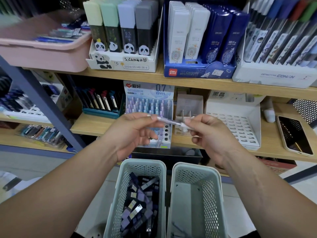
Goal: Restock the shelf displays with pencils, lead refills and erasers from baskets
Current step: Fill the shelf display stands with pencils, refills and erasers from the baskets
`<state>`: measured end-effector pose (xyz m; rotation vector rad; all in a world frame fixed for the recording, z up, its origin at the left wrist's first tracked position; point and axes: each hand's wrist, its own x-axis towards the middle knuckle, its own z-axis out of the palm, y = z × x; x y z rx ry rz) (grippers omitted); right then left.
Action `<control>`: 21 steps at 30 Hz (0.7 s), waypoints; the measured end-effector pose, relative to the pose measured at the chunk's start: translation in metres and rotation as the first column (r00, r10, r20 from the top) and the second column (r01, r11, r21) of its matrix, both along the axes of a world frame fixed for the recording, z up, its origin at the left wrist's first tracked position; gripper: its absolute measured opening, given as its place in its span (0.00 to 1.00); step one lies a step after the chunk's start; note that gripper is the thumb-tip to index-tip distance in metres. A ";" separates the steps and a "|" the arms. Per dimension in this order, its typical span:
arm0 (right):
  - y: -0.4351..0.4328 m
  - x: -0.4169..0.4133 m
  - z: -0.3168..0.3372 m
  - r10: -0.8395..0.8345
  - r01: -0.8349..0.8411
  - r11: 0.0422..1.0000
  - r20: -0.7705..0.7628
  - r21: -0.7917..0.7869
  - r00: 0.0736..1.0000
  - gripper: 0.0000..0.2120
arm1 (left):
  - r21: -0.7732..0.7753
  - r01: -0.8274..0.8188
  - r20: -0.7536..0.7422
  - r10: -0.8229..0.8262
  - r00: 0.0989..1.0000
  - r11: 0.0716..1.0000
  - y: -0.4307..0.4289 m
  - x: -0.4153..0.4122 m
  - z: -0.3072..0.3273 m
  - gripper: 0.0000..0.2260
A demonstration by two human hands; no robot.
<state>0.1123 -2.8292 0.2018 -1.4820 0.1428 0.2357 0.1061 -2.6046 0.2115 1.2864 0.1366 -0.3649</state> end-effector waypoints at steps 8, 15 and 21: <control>0.017 -0.007 -0.014 0.285 -0.171 0.907 0.264 -0.384 0.921 0.10 | 0.449 -0.016 0.224 -0.095 0.970 0.894 -0.004 -0.004 -0.005 0.05; 0.019 0.003 -0.017 0.365 -0.171 0.864 0.354 -0.474 0.861 0.24 | 0.435 -0.089 0.258 -0.028 0.966 0.896 -0.020 -0.001 -0.005 0.03; 0.007 0.022 -0.013 0.165 0.049 0.898 0.437 -0.438 0.884 0.25 | 0.613 -0.630 0.700 0.042 0.713 0.477 0.015 0.012 -0.013 0.05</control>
